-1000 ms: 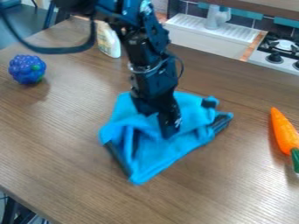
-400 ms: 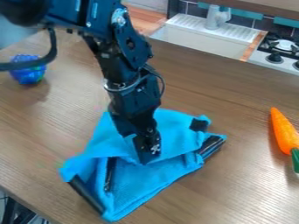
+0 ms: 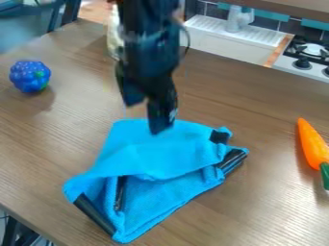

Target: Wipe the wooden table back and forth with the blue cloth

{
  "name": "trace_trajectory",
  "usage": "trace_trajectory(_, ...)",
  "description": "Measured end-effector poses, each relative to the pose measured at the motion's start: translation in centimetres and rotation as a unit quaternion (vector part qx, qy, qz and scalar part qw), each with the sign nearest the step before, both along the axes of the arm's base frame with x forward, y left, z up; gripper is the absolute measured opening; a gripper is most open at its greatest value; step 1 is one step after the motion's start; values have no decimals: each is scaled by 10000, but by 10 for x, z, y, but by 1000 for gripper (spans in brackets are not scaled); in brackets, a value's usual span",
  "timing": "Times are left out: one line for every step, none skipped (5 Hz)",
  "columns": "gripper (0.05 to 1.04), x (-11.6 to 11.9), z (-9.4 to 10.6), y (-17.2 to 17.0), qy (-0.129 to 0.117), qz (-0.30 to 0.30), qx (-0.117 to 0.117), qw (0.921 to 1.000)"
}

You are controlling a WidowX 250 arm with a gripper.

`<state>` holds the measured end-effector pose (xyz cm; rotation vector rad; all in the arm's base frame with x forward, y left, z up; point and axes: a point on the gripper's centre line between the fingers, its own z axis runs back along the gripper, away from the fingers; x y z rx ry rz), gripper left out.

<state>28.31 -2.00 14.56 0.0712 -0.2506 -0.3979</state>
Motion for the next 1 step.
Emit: trace_trajectory(999,-13,37,31,301,293,-268,9988)
